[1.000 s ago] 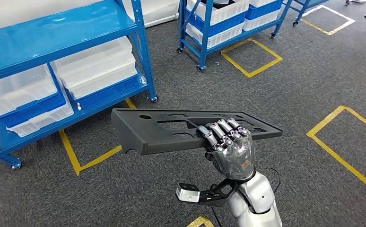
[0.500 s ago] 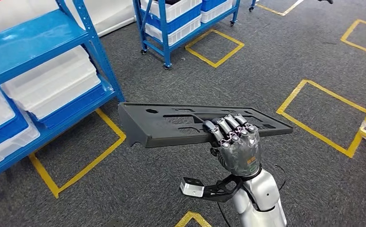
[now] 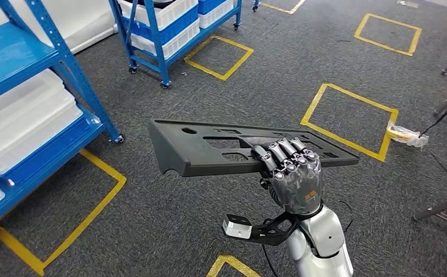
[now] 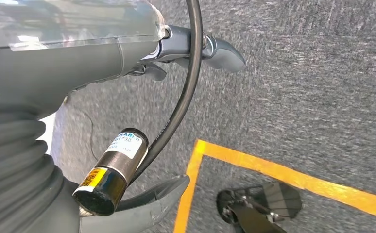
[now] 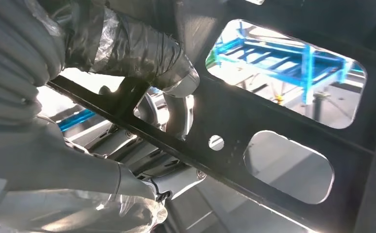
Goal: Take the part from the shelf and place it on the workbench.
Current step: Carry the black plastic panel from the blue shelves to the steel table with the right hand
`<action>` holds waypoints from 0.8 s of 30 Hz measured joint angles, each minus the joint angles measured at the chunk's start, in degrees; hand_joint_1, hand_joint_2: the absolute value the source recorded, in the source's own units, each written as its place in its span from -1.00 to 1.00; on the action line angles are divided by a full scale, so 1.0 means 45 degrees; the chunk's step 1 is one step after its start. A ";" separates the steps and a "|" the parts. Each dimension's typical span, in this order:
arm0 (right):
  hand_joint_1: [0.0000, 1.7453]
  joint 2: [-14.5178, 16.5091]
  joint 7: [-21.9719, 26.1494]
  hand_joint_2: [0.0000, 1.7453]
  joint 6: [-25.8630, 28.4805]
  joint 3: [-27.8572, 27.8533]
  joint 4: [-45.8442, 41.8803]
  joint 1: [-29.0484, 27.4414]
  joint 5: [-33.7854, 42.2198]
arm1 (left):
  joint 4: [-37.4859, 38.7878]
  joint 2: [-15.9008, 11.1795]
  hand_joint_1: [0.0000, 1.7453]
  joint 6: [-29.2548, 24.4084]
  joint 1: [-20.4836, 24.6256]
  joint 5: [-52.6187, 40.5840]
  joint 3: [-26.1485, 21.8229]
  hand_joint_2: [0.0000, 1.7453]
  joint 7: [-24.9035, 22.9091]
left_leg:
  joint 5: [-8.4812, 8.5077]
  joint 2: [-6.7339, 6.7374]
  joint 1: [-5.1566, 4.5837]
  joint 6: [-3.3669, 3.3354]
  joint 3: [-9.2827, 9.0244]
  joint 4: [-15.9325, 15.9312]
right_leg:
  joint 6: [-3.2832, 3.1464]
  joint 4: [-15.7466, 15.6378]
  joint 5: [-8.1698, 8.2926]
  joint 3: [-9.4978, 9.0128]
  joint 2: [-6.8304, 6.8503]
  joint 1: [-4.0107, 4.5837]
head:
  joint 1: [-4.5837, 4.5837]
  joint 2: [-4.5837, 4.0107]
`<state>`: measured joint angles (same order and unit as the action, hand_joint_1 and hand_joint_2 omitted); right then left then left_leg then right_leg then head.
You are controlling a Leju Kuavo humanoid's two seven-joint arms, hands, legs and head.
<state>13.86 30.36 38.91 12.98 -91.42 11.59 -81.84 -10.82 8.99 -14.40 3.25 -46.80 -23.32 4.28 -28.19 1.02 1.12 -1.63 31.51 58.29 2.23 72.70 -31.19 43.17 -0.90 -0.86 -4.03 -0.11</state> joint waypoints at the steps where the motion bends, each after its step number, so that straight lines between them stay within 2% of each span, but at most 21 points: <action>1: 1.00 -0.0016 -0.0022 1.00 0.0000 0.0000 0.0001 -0.0013 -0.0007 | 0.0000 0.0000 -1.00 -0.0001 -0.0011 0.0000 -0.0007 1.00 0.0000 | -0.0010 0.0205 -0.0023 -0.0009 0.0003 0.0003 | 0.0005 0.0474 -0.0122 0.0203 0.0087 -0.0004 | 0.0000 0.0000; 2: 1.00 -0.0038 -0.0038 1.00 0.0000 0.0000 0.0002 -0.0023 -0.0017 | 0.0000 -0.0001 -1.00 -0.0001 -0.0009 0.0000 -0.0012 1.00 0.0000 | -0.0023 0.0407 -0.0037 -0.0010 -0.0001 0.0005 | -0.0004 0.0487 -0.0014 0.0162 0.0145 -0.0004 | 0.0001 0.0000; 3: 1.00 -0.0058 -0.0046 1.00 0.0000 0.0000 0.0001 -0.0028 -0.0028 | 0.0000 0.0000 -1.00 -0.0001 0.0007 0.0000 -0.0015 1.00 0.0001 | -0.0039 0.0587 -0.0045 0.0002 -0.0016 0.0006 | -0.0032 0.0001 0.0293 -0.0142 0.0228 0.0005 | 0.0000 0.0000; 4: 1.00 -0.0073 -0.0049 1.00 0.0000 0.0000 -0.0001 -0.0025 -0.0038 | 0.0000 0.0005 -1.00 -0.0001 0.0024 0.0000 -0.0015 1.00 0.0002 | -0.0064 0.0749 -0.0054 0.0029 -0.0047 0.0006 | -0.0088 -0.0872 0.0694 -0.0660 0.0425 0.0031 | 0.0000 0.0000; 5: 1.00 -0.0081 -0.0050 1.00 0.0000 0.0001 -0.0004 -0.0010 -0.0044 | 0.0000 0.0011 -1.00 0.0000 0.0036 0.0000 -0.0015 1.00 0.0004 | -0.0099 0.0894 -0.0083 0.0075 -0.0079 0.0011 | -0.0179 -0.1767 0.0965 -0.1171 0.0774 0.0115 | -0.0001 0.0000; 6: 1.00 -0.0084 -0.0051 1.00 0.0000 0.0002 -0.0007 0.0005 -0.0051 | 0.0000 0.0018 -1.00 0.0000 0.0041 0.0000 -0.0016 1.00 0.0005 | -0.0133 0.1024 -0.0114 0.0128 -0.0107 0.0019 | -0.0279 -0.2444 0.1138 -0.1540 0.1035 0.0191 | 0.0000 0.0000; 7: 1.00 -0.0086 -0.0055 1.00 0.0000 0.0002 -0.0009 0.0019 -0.0055 | 0.0000 0.0024 -1.00 -0.0001 0.0042 0.0000 -0.0018 1.00 0.0005 | -0.0164 0.1147 -0.0145 0.0180 -0.0130 0.0023 | -0.0371 -0.2833 0.1188 -0.1734 0.1218 0.0265 | 0.0000 0.0000; 8: 1.00 -0.0091 -0.0062 1.00 0.0000 0.0002 -0.0008 0.0028 -0.0059 | 0.0000 0.0027 -1.00 -0.0002 0.0042 0.0000 -0.0021 1.00 0.0005 | -0.0187 0.1279 -0.0179 0.0234 -0.0153 0.0015 | -0.0442 -0.2931 0.1151 -0.1746 0.1234 0.0329 | 0.0002 0.0000; 9: 1.00 -0.0098 -0.0068 1.00 0.0000 0.0001 -0.0010 0.0026 -0.0064 | 0.0000 0.0029 -1.00 -0.0002 0.0044 0.0000 -0.0023 1.00 0.0005 | -0.0209 0.1419 -0.0188 0.0287 -0.0185 0.0007 | -0.0499 -0.2962 0.1186 -0.1728 0.1041 0.0317 | 0.0005 0.0000; 10: 1.00 -0.0106 -0.0077 1.00 0.0000 0.0000 -0.0010 0.0022 -0.0066 | 0.0000 0.0032 -1.00 -0.0002 0.0052 -0.0001 -0.0026 1.00 0.0005 | -0.0275 0.1407 -0.0168 0.0350 -0.0204 0.0025 | -0.0553 -0.3008 0.1211 -0.1736 0.0884 0.0282 | 0.0005 0.0000; 12: 1.00 -0.0119 -0.0103 1.00 0.0000 0.0004 -0.0019 0.0053 -0.0067 | 0.0000 0.0036 -1.00 -0.0004 0.0066 -0.0004 -0.0033 1.00 0.0008 | -0.0703 0.0851 -0.0119 0.0460 -0.0026 0.0537 | -0.0678 -0.3115 0.1285 -0.1775 0.0558 0.0183 | 0.0012 0.0000; 14: 1.00 -0.0124 -0.0149 1.00 0.0000 0.0013 -0.0025 0.0093 -0.0072 | 0.0000 0.0038 -1.00 -0.0006 0.0046 -0.0015 -0.0052 1.00 0.0011 | -0.1464 0.0135 -0.0091 0.0506 0.0615 0.1942 | -0.0760 -0.3133 0.1316 -0.1783 0.0235 0.0149 | 0.0018 0.0000; 15: 1.00 -0.0124 -0.0176 1.00 0.0000 0.0017 -0.0023 0.0091 -0.0078 | 0.0000 0.0039 -1.00 -0.0005 0.0021 -0.0024 -0.0061 1.00 0.0007 | -0.1746 -0.0003 -0.0092 0.0520 0.0996 0.2712 | -0.0779 -0.3122 0.1317 -0.1778 0.0051 0.0153 | 0.0021 0.0000; 16: 1.00 -0.0126 -0.0206 1.00 0.0000 0.0021 -0.0017 0.0081 -0.0086 | 0.0000 0.0039 -1.00 -0.0005 -0.0002 -0.0034 -0.0067 1.00 0.0005 | -0.1811 -0.0061 -0.0089 0.0532 0.1264 0.3199 | -0.0786 -0.3104 0.1317 -0.1778 -0.0156 0.0153 | 0.0019 0.0000; 17: 1.00 -0.0130 -0.0234 1.00 0.0000 0.0022 -0.0011 0.0072 -0.0095 | 0.0000 0.0039 -1.00 -0.0005 -0.0010 -0.0043 -0.0068 1.00 0.0002 | -0.1624 -0.0095 -0.0081 0.0538 0.1346 0.3254 | -0.0785 -0.3076 0.1314 -0.1779 -0.0372 0.0146 | 0.0018 0.0000; 18: 1.00 -0.0134 -0.0258 1.00 0.0000 0.0023 -0.0007 0.0068 -0.0098 | 0.0000 0.0039 -1.00 -0.0005 -0.0005 -0.0046 -0.0068 1.00 0.0000 | -0.1222 -0.0151 -0.0065 0.0540 0.1229 0.2866 | -0.0775 -0.3041 0.1307 -0.1781 -0.0590 0.0133 | 0.0018 0.0000; 19: 1.00 -0.0136 -0.0273 1.00 0.0000 0.0024 -0.0005 0.0070 -0.0101 | 0.0000 0.0038 -1.00 -0.0005 0.0007 -0.0050 -0.0069 1.00 0.0001 | -0.0715 -0.0302 -0.0033 0.0533 0.0957 0.2131 | -0.0748 -0.2992 0.1290 -0.1779 -0.0798 0.0114 | 0.0017 0.0000; 20: 1.00 -0.0137 -0.0284 1.00 0.0000 0.0024 -0.0006 0.0076 -0.0101 | 0.0001 0.0038 -1.00 -0.0004 0.0009 -0.0058 -0.0072 1.00 0.0001 | -0.0345 -0.0622 0.0001 0.0519 0.0671 0.1399 | -0.0701 -0.2925 0.1267 -0.1751 -0.0993 0.0113 | 0.0016 0.0000; 22: 1.00 -0.0137 -0.0296 1.00 0.0000 0.0027 -0.0009 0.0085 -0.0109 | 0.0004 0.0038 -1.00 -0.0001 0.0025 -0.0097 -0.0080 1.00 0.0000 | -0.0081 -0.1141 0.0045 0.0449 0.0288 0.0468 | -0.0562 -0.2808 0.1261 -0.1619 -0.1334 0.0084 | 0.0015 0.0000; 23: 1.00 -0.0141 -0.0301 1.00 0.0000 0.0028 -0.0010 0.0078 -0.0114 | 0.0005 0.0038 -1.00 0.0000 0.0037 -0.0123 -0.0085 1.00 -0.0001 | -0.0138 -0.1237 0.0032 0.0398 0.0241 0.0377 | -0.0472 -0.2800 0.1295 -0.1548 -0.1487 0.0069 | 0.0017 0.0000; 24: 1.00 -0.0149 -0.0304 1.00 0.0000 0.0029 -0.0012 0.0064 -0.0118 | 0.0005 0.0038 -1.00 -0.0001 0.0059 -0.0146 -0.0090 1.00 -0.0001 | -0.0128 -0.1113 0.0030 0.0324 0.0210 0.0310 | -0.0384 -0.2819 0.1341 -0.1492 -0.1633 0.0044 | 0.0017 0.0000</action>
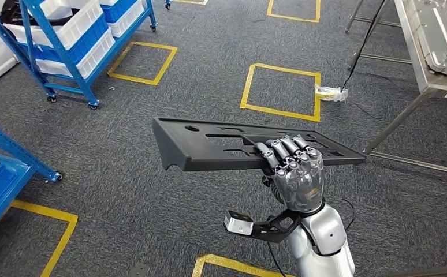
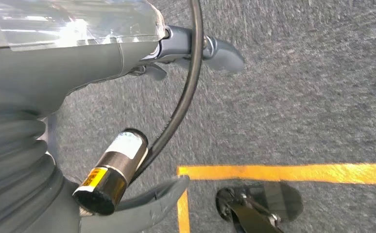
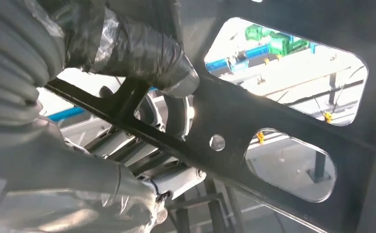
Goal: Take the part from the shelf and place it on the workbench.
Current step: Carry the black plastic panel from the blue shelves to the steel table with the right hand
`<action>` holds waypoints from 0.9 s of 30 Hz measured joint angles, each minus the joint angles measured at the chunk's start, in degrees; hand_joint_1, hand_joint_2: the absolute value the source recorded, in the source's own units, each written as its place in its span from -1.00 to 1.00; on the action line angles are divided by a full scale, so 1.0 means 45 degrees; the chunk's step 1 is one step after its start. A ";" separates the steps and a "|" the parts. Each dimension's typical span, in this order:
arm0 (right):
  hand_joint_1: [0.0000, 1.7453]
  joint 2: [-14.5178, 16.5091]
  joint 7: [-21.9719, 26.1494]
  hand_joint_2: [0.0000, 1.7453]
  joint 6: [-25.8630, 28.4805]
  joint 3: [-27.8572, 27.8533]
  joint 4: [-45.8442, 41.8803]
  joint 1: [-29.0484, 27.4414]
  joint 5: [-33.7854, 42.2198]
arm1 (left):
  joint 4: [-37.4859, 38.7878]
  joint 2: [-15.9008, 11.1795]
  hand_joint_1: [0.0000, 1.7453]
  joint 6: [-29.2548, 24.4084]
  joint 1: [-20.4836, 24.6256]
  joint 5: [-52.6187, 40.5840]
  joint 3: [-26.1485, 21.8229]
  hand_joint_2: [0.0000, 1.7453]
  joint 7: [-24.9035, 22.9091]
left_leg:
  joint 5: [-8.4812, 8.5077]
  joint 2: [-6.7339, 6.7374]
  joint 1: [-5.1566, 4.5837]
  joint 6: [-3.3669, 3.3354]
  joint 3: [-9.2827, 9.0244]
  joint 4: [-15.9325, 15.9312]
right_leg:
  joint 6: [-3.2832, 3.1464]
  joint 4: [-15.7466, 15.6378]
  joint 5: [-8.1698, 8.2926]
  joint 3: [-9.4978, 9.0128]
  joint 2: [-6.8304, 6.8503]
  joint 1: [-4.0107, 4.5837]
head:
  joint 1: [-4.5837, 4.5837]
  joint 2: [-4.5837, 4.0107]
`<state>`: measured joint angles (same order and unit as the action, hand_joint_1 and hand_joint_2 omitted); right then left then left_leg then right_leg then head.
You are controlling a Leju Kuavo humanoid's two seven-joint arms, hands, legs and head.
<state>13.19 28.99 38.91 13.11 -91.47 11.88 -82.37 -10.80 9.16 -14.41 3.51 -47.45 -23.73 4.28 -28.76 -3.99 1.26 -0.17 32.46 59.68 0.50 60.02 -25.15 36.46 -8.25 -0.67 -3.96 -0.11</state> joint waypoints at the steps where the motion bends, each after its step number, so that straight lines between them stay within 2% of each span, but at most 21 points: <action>1: 1.00 -0.0013 -0.0001 1.00 0.0000 0.0000 -0.0007 -0.0018 0.0001 | -0.0001 0.0002 -1.00 0.0000 0.0019 -0.0018 -0.0005 1.00 0.0000 | 0.0048 0.0156 -0.0009 -0.0084 -0.0016 -0.0049 | 0.0075 0.0016 -0.0001 0.0033 0.0084 -0.0006 | 0.0001 0.0000; 3: 1.00 -0.0035 -0.0002 1.00 0.0000 0.0000 -0.0024 -0.0011 0.0006 | -0.0004 0.0011 -1.00 -0.0001 0.0024 -0.0032 -0.0011 1.00 0.0007 | 0.0134 0.0500 -0.0008 -0.0284 -0.0063 -0.0168 | 0.0182 0.0554 -0.0338 0.0304 0.0763 0.0043 | -0.0027 0.0000; 4: 1.00 -0.0041 -0.0002 1.00 0.0000 0.0000 -0.0031 0.0000 0.0007 | -0.0004 0.0014 -1.00 0.0000 0.0013 -0.0034 -0.0012 1.00 0.0010 | 0.0148 0.0682 -0.0035 -0.0356 -0.0075 -0.0196 | 0.0216 0.1207 -0.0705 0.0606 0.1231 0.0058 | -0.0039 0.0000; 5: 1.00 -0.0046 -0.0002 1.00 0.0000 0.0000 -0.0033 0.0007 0.0007 | -0.0004 0.0014 -1.00 0.0000 -0.0009 -0.0034 -0.0013 1.00 0.0012 | 0.0140 0.0869 -0.0070 -0.0401 -0.0075 -0.0204 | 0.0252 0.2039 -0.1115 0.1010 0.1527 0.0063 | -0.0053 0.0000; 6: 1.00 -0.0051 -0.0002 1.00 0.0000 0.0000 -0.0032 -0.0003 0.0007 | -0.0004 0.0012 -1.00 0.0001 -0.0029 -0.0034 -0.0015 1.00 0.0011 | 0.0128 0.1064 -0.0100 -0.0420 -0.0073 -0.0203 | 0.0276 0.2849 -0.1440 0.1404 0.1659 0.0050 | -0.0050 0.0000; 7: 1.00 -0.0059 -0.0002 1.00 0.0000 0.0000 -0.0030 -0.0024 0.0007 | -0.0002 0.0008 -1.00 0.0001 -0.0040 -0.0034 -0.0017 1.00 0.0011 | 0.0113 0.1259 -0.0125 -0.0431 -0.0074 -0.0202 | 0.0284 0.3354 -0.1567 0.1650 0.1723 0.0038 | -0.0052 0.0000; 8: 1.00 -0.0068 -0.0002 1.00 0.0000 0.0000 -0.0029 -0.0043 0.0007 | -0.0004 0.0007 -1.00 0.0001 -0.0037 -0.0034 -0.0019 1.00 0.0011 | 0.0094 0.1446 -0.0144 -0.0432 -0.0084 -0.0201 | 0.0275 0.3391 -0.1452 0.1655 0.1768 0.0033 | -0.0051 0.0000; 9: 1.00 -0.0074 -0.0002 1.00 0.0000 0.0000 -0.0030 -0.0051 0.0007 | -0.0004 0.0010 -1.00 0.0001 -0.0025 -0.0034 -0.0021 1.00 0.0011 | 0.0070 0.1618 -0.0160 -0.0427 -0.0108 -0.0201 | 0.0242 0.2891 -0.1121 0.1375 0.1843 0.0039 | -0.0051 0.0000; 11: 1.00 -0.0080 -0.0002 1.00 0.0000 0.0001 -0.0044 -0.0039 0.0007 | -0.0004 0.0021 -1.00 0.0001 -0.0005 -0.0034 -0.0022 1.00 0.0011 | -0.0004 0.1927 -0.0202 -0.0374 -0.0191 -0.0202 | 0.0100 0.1102 -0.0394 0.0374 0.2341 0.0153 | -0.0050 0.0000; 12: 1.00 -0.0079 -0.0002 1.00 0.0000 0.0002 -0.0055 -0.0029 0.0007 | -0.0002 0.0026 -1.00 0.0001 -0.0001 -0.0034 -0.0022 1.00 0.0011 | -0.0043 0.2052 -0.0227 -0.0329 -0.0229 -0.0202 | 0.0011 0.0392 -0.0192 -0.0002 0.2573 0.0235 | -0.0049 0.0000; 13: 1.00 -0.0078 -0.0002 1.00 0.0000 0.0004 -0.0064 -0.0020 0.0007 | -0.0001 0.0028 -1.00 0.0001 0.0000 -0.0034 -0.0022 1.00 0.0011 | -0.0072 0.2138 -0.0249 -0.0288 -0.0255 -0.0202 | -0.0058 -0.0009 -0.0127 -0.0204 0.2761 0.0308 | -0.0046 0.0000; 14: 1.00 -0.0076 -0.0002 1.00 0.0000 0.0005 -0.0070 -0.0014 0.0007 | -0.0001 0.0029 -1.00 0.0001 -0.0002 -0.0034 -0.0022 1.00 0.0011 | -0.0091 0.2193 -0.0267 -0.0256 -0.0262 -0.0203 | -0.0098 -0.0111 -0.0158 -0.0232 0.2811 0.0357 | -0.0045 0.0000; 20: 1.00 -0.0079 -0.0007 1.00 0.0000 0.0004 -0.0078 -0.0010 0.0014 | -0.0004 0.0029 -1.00 0.0001 0.0008 -0.0034 -0.0022 1.00 0.0011 | -0.0105 0.2273 -0.0268 -0.0220 -0.0282 -0.0213 | -0.0131 -0.0119 -0.0136 -0.0213 0.2686 0.0369 | -0.0047 0.0000; 22: 1.00 -0.0084 -0.0019 1.00 0.0000 0.0002 -0.0091 -0.0022 0.0006 | -0.0005 0.0040 -1.00 0.0004 0.0043 -0.0047 -0.0022 1.00 0.0011 | -0.0166 0.2373 -0.0255 -0.0139 -0.0341 -0.0223 | -0.0210 -0.0193 -0.0098 -0.0235 0.2449 0.0337 | -0.0051 0.0000; 23: 1.00 -0.0086 -0.0032 1.00 0.0000 0.0002 -0.0106 -0.0019 -0.0002 | -0.0005 0.0047 -1.00 0.0005 0.0061 -0.0062 -0.0022 1.00 0.0012 | -0.0283 0.2245 -0.0240 -0.0084 -0.0342 -0.0127 | -0.0281 -0.0277 -0.0055 -0.0277 0.2286 0.0289 | -0.0050 0.0000; 25: 1.00 -0.0085 -0.0138 1.00 0.0000 0.0016 -0.0117 0.0007 -0.0075 | -0.0005 0.0061 -1.00 0.0019 0.0041 -0.0096 -0.0022 1.00 -0.0015 | -0.1085 0.1512 -0.0184 0.0056 0.0583 0.1773 | -0.0438 -0.0395 0.0030 -0.0365 0.1627 0.0174 | -0.0036 0.0000; 26: 1.00 -0.0089 -0.0211 1.00 0.0000 0.0022 -0.0107 0.0030 -0.0115 | -0.0005 0.0062 -1.00 0.0027 0.0023 -0.0103 -0.0022 1.00 -0.0030 | -0.1233 0.1181 -0.0161 0.0089 0.0993 0.2484 | -0.0459 -0.0364 0.0029 -0.0364 0.1306 0.0155 | -0.0029 0.0000; 27: 1.00 -0.0095 -0.0304 1.00 0.0000 0.0029 -0.0096 0.0042 -0.0159 | -0.0005 0.0063 -1.00 0.0035 0.0011 -0.0108 -0.0022 1.00 -0.0048 | -0.1148 0.0944 -0.0129 0.0121 0.1258 0.2833 | -0.0450 -0.0300 0.0010 -0.0358 0.0965 0.0135 | -0.0023 0.0000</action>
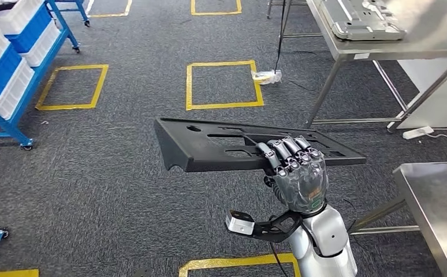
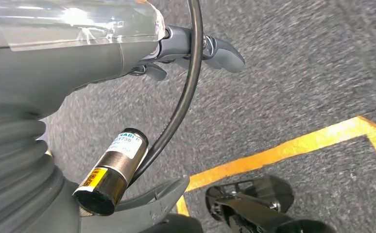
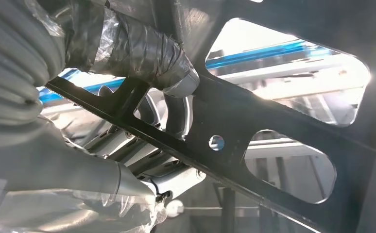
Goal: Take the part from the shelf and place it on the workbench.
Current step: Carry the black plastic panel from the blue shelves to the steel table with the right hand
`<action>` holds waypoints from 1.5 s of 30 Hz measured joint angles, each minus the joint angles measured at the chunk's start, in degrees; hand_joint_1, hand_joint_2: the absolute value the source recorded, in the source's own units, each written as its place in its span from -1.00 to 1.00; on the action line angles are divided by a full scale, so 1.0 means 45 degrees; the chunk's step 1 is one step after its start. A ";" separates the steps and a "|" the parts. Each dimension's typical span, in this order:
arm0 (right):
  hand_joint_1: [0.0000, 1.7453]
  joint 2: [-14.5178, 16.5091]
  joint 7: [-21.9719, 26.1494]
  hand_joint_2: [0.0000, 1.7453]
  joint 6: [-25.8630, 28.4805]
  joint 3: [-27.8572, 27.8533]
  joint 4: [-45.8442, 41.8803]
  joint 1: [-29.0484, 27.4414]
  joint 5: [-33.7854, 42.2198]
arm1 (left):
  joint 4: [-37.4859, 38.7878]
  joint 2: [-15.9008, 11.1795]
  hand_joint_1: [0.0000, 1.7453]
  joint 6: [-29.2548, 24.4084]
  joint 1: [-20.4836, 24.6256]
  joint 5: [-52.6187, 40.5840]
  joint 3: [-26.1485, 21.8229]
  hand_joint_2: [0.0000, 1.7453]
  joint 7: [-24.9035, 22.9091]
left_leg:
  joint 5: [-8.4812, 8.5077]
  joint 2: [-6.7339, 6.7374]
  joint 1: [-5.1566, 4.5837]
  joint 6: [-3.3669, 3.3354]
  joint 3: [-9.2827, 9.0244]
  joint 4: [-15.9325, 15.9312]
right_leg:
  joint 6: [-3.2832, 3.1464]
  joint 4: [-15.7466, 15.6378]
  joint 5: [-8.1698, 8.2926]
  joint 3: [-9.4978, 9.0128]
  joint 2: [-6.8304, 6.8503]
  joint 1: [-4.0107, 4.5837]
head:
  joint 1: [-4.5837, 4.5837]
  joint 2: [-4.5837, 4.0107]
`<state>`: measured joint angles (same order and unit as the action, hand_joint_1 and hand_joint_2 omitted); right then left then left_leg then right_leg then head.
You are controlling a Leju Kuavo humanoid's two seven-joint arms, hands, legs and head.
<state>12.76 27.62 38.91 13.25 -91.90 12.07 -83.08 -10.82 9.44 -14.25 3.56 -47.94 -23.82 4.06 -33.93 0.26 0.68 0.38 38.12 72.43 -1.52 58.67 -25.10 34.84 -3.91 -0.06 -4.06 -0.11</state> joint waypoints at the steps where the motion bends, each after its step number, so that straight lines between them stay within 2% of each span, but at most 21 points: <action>1: 1.00 -0.0010 -0.0078 1.00 0.0000 0.0009 0.0005 0.0004 -0.0021 | 0.0000 0.0000 -1.00 0.0003 0.0012 -0.0002 0.0000 1.00 -0.0007 | 0.0548 -0.0173 0.0040 0.0012 -0.0293 -0.0790 | 0.0046 0.0075 -0.0038 0.0007 -0.0199 -0.0025 | -0.0001 0.0000; 4: 1.00 -0.0046 -0.0340 1.00 0.0000 0.0073 0.0000 0.0031 -0.0083 | 0.0000 0.0002 -1.00 0.0014 0.0052 -0.0012 -0.0001 1.00 -0.0038 | 0.1286 -0.0973 0.0123 -0.0050 -0.1038 -0.2596 | 0.0250 0.0309 -0.0126 0.0150 -0.0707 -0.0053 | -0.0006 0.0000; 7: 1.00 -0.0148 -0.0668 1.00 0.0000 0.0115 -0.0052 0.0031 -0.0218 | 0.0000 0.0019 -1.00 0.0013 0.0136 -0.0043 -0.0009 1.00 -0.0049 | 0.1333 -0.0728 0.0081 -0.0307 -0.1111 -0.2779 | 0.0485 0.0298 -0.0052 0.0294 -0.1003 -0.0102 | -0.0005 0.0000; 9: 1.00 -0.0275 -0.0899 1.00 0.0000 0.0127 -0.0153 0.0058 -0.0288 | -0.0001 0.0051 -1.00 0.0012 0.0186 -0.0114 -0.0013 1.00 -0.0040 | 0.1433 -0.0405 0.0082 -0.0512 -0.1145 -0.2918 | 0.0591 0.0744 -0.0355 0.0525 -0.0357 -0.0066 | -0.0034 0.0000; 11: 1.00 -0.0363 -0.1007 1.00 0.0000 0.0168 -0.0213 0.0104 -0.0300 | -0.0001 0.0073 -1.00 0.0012 0.0183 -0.0168 -0.0016 1.00 -0.0037 | 0.1456 -0.0038 0.0039 -0.0630 -0.1154 -0.2980 | 0.0666 0.2110 -0.1104 0.1164 0.0509 -0.0044 | -0.0060 0.0000; 14: 1.00 -0.0493 -0.1059 1.00 0.0000 0.0206 -0.0215 0.0077 -0.0334 | 0.0000 0.0074 -1.00 0.0016 0.0162 -0.0176 -0.0021 1.00 -0.0043 | 0.1413 0.0550 -0.0020 -0.0672 -0.1147 -0.2979 | 0.0731 0.3526 -0.1493 0.1837 0.0788 -0.0122 | -0.0056 0.0000; 18: 1.00 -0.0616 -0.1136 1.00 0.0000 0.0234 -0.0250 0.0086 -0.0402 | 0.0000 0.0091 -1.00 0.0029 0.0201 -0.0185 -0.0024 1.00 -0.0046 | 0.1293 0.1176 -0.0080 -0.0561 -0.1278 -0.2973 | 0.0540 0.0743 -0.0252 0.0319 0.1563 0.0033 | -0.0056 0.0000; 20: 1.00 -0.0636 -0.1240 1.00 0.0000 0.0276 -0.0294 0.0104 -0.0453 | 0.0000 0.0103 -1.00 0.0057 0.0213 -0.0187 -0.0024 1.00 -0.0055 | 0.1231 0.1445 -0.0118 -0.0449 -0.1338 -0.2978 | 0.0415 0.0145 -0.0189 0.0053 0.1803 0.0195 | -0.0053 0.0000; 22: 1.00 -0.0689 -0.1424 1.00 0.0000 0.0304 -0.0321 0.0107 -0.0507 | -0.0006 0.0131 -1.00 0.0089 0.0264 -0.0188 -0.0024 1.00 -0.0062 | 0.1162 0.1620 -0.0113 -0.0322 -0.1409 -0.2990 | 0.0300 0.0051 -0.0127 0.0037 0.1470 0.0172 | -0.0051 0.0000; 24: 1.00 -0.0758 -0.1618 1.00 0.0000 0.0339 -0.0340 0.0169 -0.0526 | -0.0018 0.0159 -1.00 0.0101 0.0321 -0.0193 -0.0027 1.00 -0.0067 | 0.0830 0.1084 -0.0077 -0.0203 -0.1289 -0.2563 | 0.0151 -0.0111 -0.0029 -0.0052 0.1163 0.0061 | -0.0046 0.0000; 26: 1.00 -0.0795 -0.1733 1.00 0.0000 0.0394 -0.0350 0.0263 -0.0527 | -0.0024 0.0163 -1.00 0.0106 0.0332 -0.0200 -0.0029 1.00 -0.0080 | 0.0094 0.0286 -0.0039 -0.0130 -0.0648 -0.1150 | 0.0062 -0.0172 0.0024 -0.0093 0.0853 0.0002 | -0.0036 0.0000; 28: 1.00 -0.0822 -0.1782 1.00 0.0000 0.0444 -0.0328 0.0290 -0.0536 | -0.0024 0.0163 -1.00 0.0111 0.0297 -0.0210 -0.0029 1.00 -0.0112 | -0.0372 0.0053 -0.0023 -0.0077 0.0133 0.0336 | 0.0047 -0.0130 0.0022 -0.0085 0.0467 -0.0001 | -0.0029 0.0000; 29: 1.00 -0.0844 -0.1815 1.00 0.0000 0.0461 -0.0311 0.0287 -0.0551 | -0.0024 0.0163 -1.00 0.0112 0.0282 -0.0223 -0.0029 1.00 -0.0128 | -0.0252 0.0036 -0.0012 -0.0057 0.0302 0.0541 | 0.0054 -0.0089 0.0007 -0.0082 0.0255 -0.0010 | -0.0028 0.0000; 31: 1.00 -0.0895 -0.1943 1.00 0.0000 0.0489 -0.0286 0.0288 -0.0594 | -0.0024 0.0160 -1.00 0.0114 0.0277 -0.0266 -0.0029 1.00 -0.0145 | 0.0672 -0.0133 0.0046 -0.0029 -0.0084 -0.0579 | 0.0119 0.0053 -0.0063 -0.0074 -0.0168 -0.0053 | -0.0028 0.0000; 33: 1.00 -0.0941 -0.2116 1.00 0.0000 0.0506 -0.0282 0.0313 -0.0641 | -0.0024 0.0160 -1.00 0.0128 0.0276 -0.0345 -0.0032 1.00 -0.0156 | 0.1346 -0.0791 0.0146 -0.0035 -0.0693 -0.2083 | 0.0255 0.0261 -0.0162 0.0022 -0.0543 -0.0083 | -0.0030 0.0000; 35: 1.00 -0.0996 -0.2229 1.00 0.0000 0.0529 -0.0284 0.0354 -0.0680 | -0.0025 0.0160 -1.00 0.0146 0.0293 -0.0411 -0.0038 1.00 -0.0174 | 0.1413 -0.1140 0.0154 -0.0131 -0.0873 -0.2559 | 0.0430 0.0364 -0.0165 0.0181 -0.0839 -0.0114 | -0.0030 0.0000; 37: 1.00 -0.1065 -0.2281 1.00 0.0000 0.0544 -0.0287 0.0373 -0.0700 | -0.0029 0.0169 -1.00 0.0153 0.0337 -0.0426 -0.0045 1.00 -0.0183 | 0.1501 -0.0828 0.0114 -0.0314 -0.0889 -0.2632 | 0.0586 0.0340 -0.0105 0.0284 -0.0994 -0.0159 | -0.0028 0.0000; 39: 1.00 -0.1134 -0.2345 1.00 0.0000 0.0548 -0.0287 0.0420 -0.0708 | -0.0035 0.0191 -1.00 0.0158 0.0374 -0.0431 -0.0051 1.00 -0.0179 | 0.1590 -0.0496 0.0125 -0.0499 -0.0928 -0.2772 | 0.0695 0.0695 -0.0337 0.0485 -0.0386 -0.0114 | -0.0069 0.0000; 41: 1.00 -0.1178 -0.2399 1.00 0.0000 0.0563 -0.0285 0.0505 -0.0720 | -0.0039 0.0205 -1.00 0.0171 0.0381 -0.0431 -0.0055 1.00 -0.0174 | 0.1612 -0.0129 0.0104 -0.0610 -0.0946 -0.2850 | 0.0788 0.1990 -0.1040 0.1113 0.0478 -0.0069 | -0.0116 0.0000; 43: 1.00 -0.1226 -0.2418 1.00 0.0000 0.0579 -0.0267 0.0531 -0.0732 | -0.0039 0.0198 -1.00 0.0183 0.0363 -0.0432 -0.0061 1.00 -0.0179 | 0.1583 0.0273 0.0071 -0.0650 -0.0944 -0.2854 | 0.0851 0.3431 -0.1581 0.1834 0.0748 -0.0100 | -0.0123 0.0000; 45: 1.00 -0.1297 -0.2457 1.00 0.0000 0.0585 -0.0243 0.0527 -0.0742 | -0.0039 0.0195 -1.00 0.0196 0.0373 -0.0452 -0.0067 1.00 -0.0190 | 0.1538 0.0647 0.0057 -0.0651 -0.0970 -0.2852 | 0.0844 0.3360 -0.1279 0.1785 0.0845 -0.0117 | -0.0124 0.0000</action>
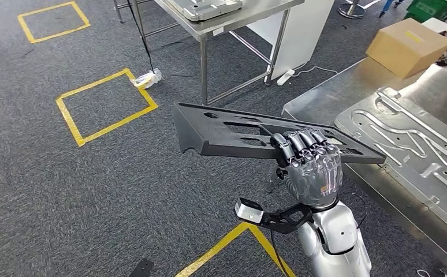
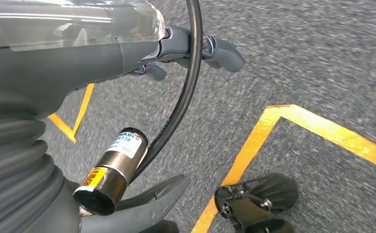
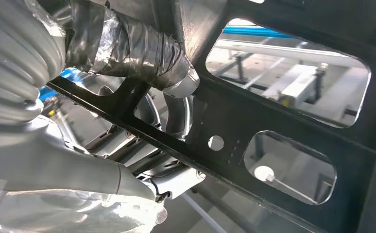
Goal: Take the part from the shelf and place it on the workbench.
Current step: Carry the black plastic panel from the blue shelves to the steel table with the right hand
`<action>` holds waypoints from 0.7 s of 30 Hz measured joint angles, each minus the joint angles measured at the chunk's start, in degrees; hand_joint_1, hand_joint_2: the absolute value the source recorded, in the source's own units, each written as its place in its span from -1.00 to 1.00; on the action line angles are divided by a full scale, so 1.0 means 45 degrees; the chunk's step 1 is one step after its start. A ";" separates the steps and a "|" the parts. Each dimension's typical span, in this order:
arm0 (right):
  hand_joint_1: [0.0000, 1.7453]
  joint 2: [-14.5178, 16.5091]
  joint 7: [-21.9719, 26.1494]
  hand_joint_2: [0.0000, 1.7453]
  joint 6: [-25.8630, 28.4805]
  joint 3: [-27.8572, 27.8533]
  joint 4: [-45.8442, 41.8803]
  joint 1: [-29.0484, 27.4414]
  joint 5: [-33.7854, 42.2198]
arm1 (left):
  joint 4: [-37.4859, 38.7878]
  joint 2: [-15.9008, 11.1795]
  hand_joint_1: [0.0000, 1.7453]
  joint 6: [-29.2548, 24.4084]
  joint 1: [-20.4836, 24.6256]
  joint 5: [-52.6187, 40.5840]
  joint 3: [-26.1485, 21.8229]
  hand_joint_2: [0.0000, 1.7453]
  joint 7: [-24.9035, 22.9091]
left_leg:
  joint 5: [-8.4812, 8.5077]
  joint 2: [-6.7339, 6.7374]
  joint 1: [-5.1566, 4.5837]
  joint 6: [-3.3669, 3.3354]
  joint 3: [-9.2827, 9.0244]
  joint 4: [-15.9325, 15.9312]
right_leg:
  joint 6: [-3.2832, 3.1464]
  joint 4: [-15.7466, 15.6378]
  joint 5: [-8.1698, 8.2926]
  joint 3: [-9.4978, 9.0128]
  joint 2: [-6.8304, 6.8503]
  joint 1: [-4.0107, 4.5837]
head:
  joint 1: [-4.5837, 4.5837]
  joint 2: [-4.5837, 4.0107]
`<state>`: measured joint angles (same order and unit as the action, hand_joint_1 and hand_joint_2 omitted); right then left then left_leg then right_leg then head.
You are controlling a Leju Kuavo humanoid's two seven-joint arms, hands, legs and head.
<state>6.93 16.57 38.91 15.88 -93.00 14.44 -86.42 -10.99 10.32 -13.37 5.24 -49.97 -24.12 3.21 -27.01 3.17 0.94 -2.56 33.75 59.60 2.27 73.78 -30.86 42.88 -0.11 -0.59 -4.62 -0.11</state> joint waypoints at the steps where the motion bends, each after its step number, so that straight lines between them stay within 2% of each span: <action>1: 1.00 -0.0028 -0.0046 1.00 0.0000 0.0004 0.0007 0.0014 -0.0007 | 0.0000 0.0006 -1.00 0.0010 0.0010 -0.0024 -0.0001 1.00 -0.0008 | -0.0030 0.0170 -0.0005 0.0016 -0.0038 -0.0001 | -0.0044 -0.0761 0.0420 -0.0417 0.0143 0.0016 | 0.0000 0.0000; 3: 1.00 -0.0059 -0.0164 1.00 0.0000 0.0025 0.0004 0.0079 -0.0022 | 0.0000 0.0021 -1.00 0.0026 0.0018 -0.0088 -0.0004 1.00 -0.0021 | -0.0107 0.0473 -0.0038 0.0097 -0.0136 0.0000 | -0.0216 -0.2495 0.1040 -0.1338 0.0764 0.0162 | 0.0001 0.0000; 4: 1.00 -0.0068 -0.0213 1.00 0.0000 0.0045 -0.0001 0.0115 -0.0028 | 0.0000 0.0023 -1.00 0.0028 0.0021 -0.0114 -0.0006 1.00 -0.0023 | -0.0143 0.0611 -0.0059 0.0155 -0.0180 -0.0004 | -0.0313 -0.3008 0.1161 -0.1598 0.0968 0.0247 | 0.0002 0.0000; 5: 1.00 -0.0086 -0.0256 1.00 0.0000 0.0066 -0.0005 0.0140 -0.0032 | 0.0000 0.0027 -1.00 0.0028 0.0028 -0.0136 -0.0008 1.00 -0.0023 | -0.0174 0.0744 -0.0077 0.0217 -0.0223 -0.0019 | -0.0391 -0.3200 0.1149 -0.1672 0.1047 0.0319 | 0.0004 0.0000; 6: 1.00 -0.0114 -0.0287 1.00 0.0000 0.0083 -0.0007 0.0151 -0.0035 | -0.0001 0.0034 -1.00 0.0028 0.0041 -0.0152 -0.0010 1.00 -0.0023 | -0.0197 0.0890 -0.0091 0.0283 -0.0278 -0.0047 | -0.0457 -0.3221 0.1162 -0.1660 0.0889 0.0350 | 0.0004 0.0000; 7: 1.00 -0.0146 -0.0315 1.00 0.0000 0.0095 -0.0016 0.0148 -0.0038 | -0.0009 0.0040 -1.00 0.0027 0.0056 -0.0160 -0.0011 1.00 -0.0023 | -0.0236 0.0992 -0.0092 0.0355 -0.0322 -0.0072 | -0.0535 -0.3287 0.1194 -0.1696 0.0704 0.0300 | 0.0006 0.0000; 8: 1.00 -0.0177 -0.0340 1.00 0.0000 0.0108 -0.0027 0.0145 -0.0047 | -0.0016 0.0047 -1.00 0.0024 0.0075 -0.0168 -0.0011 1.00 -0.0022 | -0.0315 0.0867 -0.0083 0.0426 -0.0353 -0.0023 | -0.0599 -0.3378 0.1235 -0.1755 0.0545 0.0253 | 0.0006 0.0000; 10: 1.00 -0.0212 -0.0386 1.00 0.0000 0.0151 -0.0044 0.0183 -0.0073 | -0.0029 0.0052 -1.00 0.0013 0.0094 -0.0169 -0.0013 1.00 -0.0017 | -0.0810 0.0139 -0.0057 0.0515 -0.0048 0.0749 | -0.0731 -0.3539 0.1325 -0.1881 0.0222 0.0129 | 0.0023 0.0000; 11: 1.00 -0.0220 -0.0417 1.00 0.0000 0.0178 -0.0045 0.0206 -0.0090 | -0.0029 0.0052 -1.00 0.0010 0.0085 -0.0169 -0.0016 1.00 -0.0016 | -0.1191 -0.0279 -0.0042 0.0530 0.0308 0.1516 | -0.0761 -0.3557 0.1332 -0.1895 0.0058 0.0121 | 0.0027 0.0000; 12: 1.00 -0.0228 -0.0447 1.00 0.0000 0.0206 -0.0040 0.0219 -0.0112 | -0.0029 0.0052 -1.00 0.0008 0.0061 -0.0169 -0.0019 1.00 -0.0018 | -0.1559 -0.0508 -0.0038 0.0539 0.0758 0.2385 | -0.0789 -0.3548 0.1330 -0.1897 -0.0129 0.0109 | 0.0035 0.0000; 13: 1.00 -0.0236 -0.0485 1.00 0.0000 0.0231 -0.0038 0.0213 -0.0136 | -0.0029 0.0052 -1.00 0.0011 0.0030 -0.0169 -0.0022 1.00 -0.0022 | -0.1756 -0.0587 -0.0039 0.0552 0.1154 0.3081 | -0.0801 -0.3532 0.1321 -0.1897 -0.0340 0.0106 | 0.0035 0.0000; 14: 1.00 -0.0247 -0.0532 1.00 0.0000 0.0246 -0.0036 0.0204 -0.0161 | -0.0029 0.0052 -1.00 0.0013 0.0006 -0.0169 -0.0024 1.00 -0.0024 | -0.1696 -0.0609 -0.0037 0.0560 0.1378 0.3379 | -0.0803 -0.3502 0.1306 -0.1899 -0.0559 0.0103 | 0.0035 0.0000; 15: 1.00 -0.0260 -0.0583 1.00 0.0000 0.0257 -0.0035 0.0200 -0.0182 | -0.0029 0.0052 -1.00 0.0016 -0.0003 -0.0169 -0.0025 1.00 -0.0025 | -0.1379 -0.0633 -0.0034 0.0557 0.1375 0.3190 | -0.0791 -0.3458 0.1283 -0.1900 -0.0776 0.0095 | 0.0035 0.0000; 16: 1.00 -0.0272 -0.0637 1.00 0.0000 0.0260 -0.0036 0.0202 -0.0191 | -0.0029 0.0052 -1.00 0.0017 0.0001 -0.0170 -0.0027 1.00 -0.0024 | -0.0860 -0.0723 -0.0024 0.0544 0.1143 0.2519 | -0.0762 -0.3394 0.1245 -0.1903 -0.0993 0.0080 | 0.0036 0.0000; 17: 1.00 -0.0287 -0.0674 1.00 0.0000 0.0260 -0.0036 0.0206 -0.0194 | -0.0029 0.0052 -1.00 0.0018 0.0010 -0.0171 -0.0029 1.00 -0.0023 | -0.0374 -0.0968 0.0001 0.0521 0.0801 0.1643 | -0.0720 -0.3317 0.1191 -0.1898 -0.1187 0.0057 | 0.0035 0.0000; 18: 1.00 -0.0300 -0.0702 1.00 0.0000 0.0260 -0.0038 0.0214 -0.0194 | -0.0029 0.0051 -1.00 0.0021 0.0013 -0.0172 -0.0038 1.00 -0.0023 | -0.0042 -0.1284 0.0027 0.0503 0.0482 0.0885 | -0.0661 -0.3224 0.1134 -0.1867 -0.1365 0.0057 | 0.0035 0.0000; 19: 1.00 -0.0311 -0.0720 1.00 0.0000 0.0261 -0.0040 0.0220 -0.0199 | -0.0029 0.0051 -1.00 0.0023 0.0015 -0.0174 -0.0053 1.00 -0.0023 | 0.0137 -0.1540 0.0049 0.0480 0.0259 0.0371 | -0.0594 -0.3152 0.1099 -0.1820 -0.1524 0.0046 | 0.0035 0.0000; 20: 1.00 -0.0326 -0.0732 1.00 0.0000 0.0262 -0.0040 0.0223 -0.0204 | -0.0029 0.0051 -1.00 0.0026 0.0018 -0.0174 -0.0076 1.00 -0.0024 | 0.0149 -0.1701 0.0050 0.0455 0.0166 0.0169 | -0.0525 -0.3114 0.1086 -0.1767 -0.1665 0.0034 | 0.0033 0.0000; 21: 1.00 -0.0343 -0.0749 1.00 0.0000 0.0263 -0.0041 0.0226 -0.0209 | -0.0029 0.0051 -1.00 0.0028 0.0022 -0.0173 -0.0103 1.00 -0.0025 | 0.0140 -0.1664 0.0030 0.0420 0.0143 0.0147 | -0.0442 -0.3111 0.1101 -0.1715 -0.1814 0.0022 | 0.0034 0.0000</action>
<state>5.39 13.20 38.91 17.06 -93.18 15.45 -87.36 -11.13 10.55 -13.25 5.34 -50.75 -24.59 3.09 -26.38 -4.32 1.07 -0.66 34.40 60.26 0.28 59.79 -25.91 35.16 -8.27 -0.48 -4.46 -0.11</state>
